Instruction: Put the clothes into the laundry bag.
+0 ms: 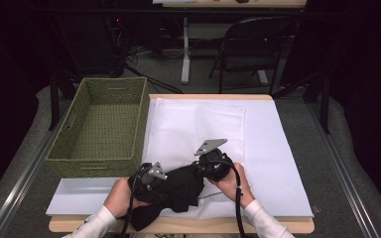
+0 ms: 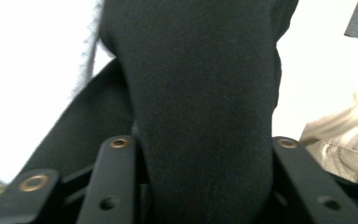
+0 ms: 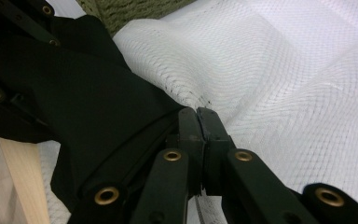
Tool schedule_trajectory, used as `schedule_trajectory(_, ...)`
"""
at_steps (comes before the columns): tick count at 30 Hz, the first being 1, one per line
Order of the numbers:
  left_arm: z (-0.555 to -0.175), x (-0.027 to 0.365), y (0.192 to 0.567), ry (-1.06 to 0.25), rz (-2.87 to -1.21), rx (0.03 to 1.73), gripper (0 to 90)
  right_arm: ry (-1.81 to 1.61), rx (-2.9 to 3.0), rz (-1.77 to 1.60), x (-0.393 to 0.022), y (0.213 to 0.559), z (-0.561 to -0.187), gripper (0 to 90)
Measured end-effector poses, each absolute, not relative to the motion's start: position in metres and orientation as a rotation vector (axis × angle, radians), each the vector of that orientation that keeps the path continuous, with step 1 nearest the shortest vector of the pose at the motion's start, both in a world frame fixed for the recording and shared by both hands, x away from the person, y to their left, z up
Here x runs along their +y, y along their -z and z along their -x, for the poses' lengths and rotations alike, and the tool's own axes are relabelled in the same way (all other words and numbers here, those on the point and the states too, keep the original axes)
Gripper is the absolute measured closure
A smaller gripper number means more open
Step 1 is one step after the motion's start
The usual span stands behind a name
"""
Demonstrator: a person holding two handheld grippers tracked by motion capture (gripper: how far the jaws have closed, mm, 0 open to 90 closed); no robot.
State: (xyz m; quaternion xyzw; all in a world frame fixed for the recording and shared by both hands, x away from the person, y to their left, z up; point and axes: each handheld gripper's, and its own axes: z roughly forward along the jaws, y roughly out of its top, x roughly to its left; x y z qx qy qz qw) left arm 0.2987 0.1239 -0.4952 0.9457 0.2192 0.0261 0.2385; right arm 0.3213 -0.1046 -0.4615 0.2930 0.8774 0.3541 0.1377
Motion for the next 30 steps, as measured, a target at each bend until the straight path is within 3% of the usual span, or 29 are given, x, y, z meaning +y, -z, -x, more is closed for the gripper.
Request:
schedule_trajectory(5, -0.295, 0.128, 0.492, -0.073, -2.583, 0.583, 37.0, -1.021, 2.542, -0.846, -0.107, 0.463, -0.321, 89.4)
schedule_trajectory(10, -0.285, 0.133, 0.491, -0.085, -2.591, 0.564, 27.0, -1.02, 2.554, -0.85, -0.109, 0.465, -0.322, 89.4)
schedule_trajectory(12, -0.283, 0.133, 0.492, -0.06, -2.604, 0.531, 30.7, -1.016, 2.554, -0.846, -0.109, 0.465, -0.323, 89.4)
schedule_trajectory(16, -0.283, 0.131, 0.497, -0.072, -2.588, 0.502, 51.6, -1.012, 2.557, -0.846, -0.109, 0.466, -0.323, 89.4)
schedule_trajectory(19, -0.286, 0.131, 0.496, -0.078, -2.577, 0.521, 62.1, -1.014, 2.558, -0.847, -0.109, 0.466, -0.323, 89.4)
schedule_trajectory(30, -0.299, 0.12, 0.472, -0.125, -2.496, 0.697, 67.2, -1.07, 2.513, -0.852, -0.107, 0.453, -0.32, 89.5)
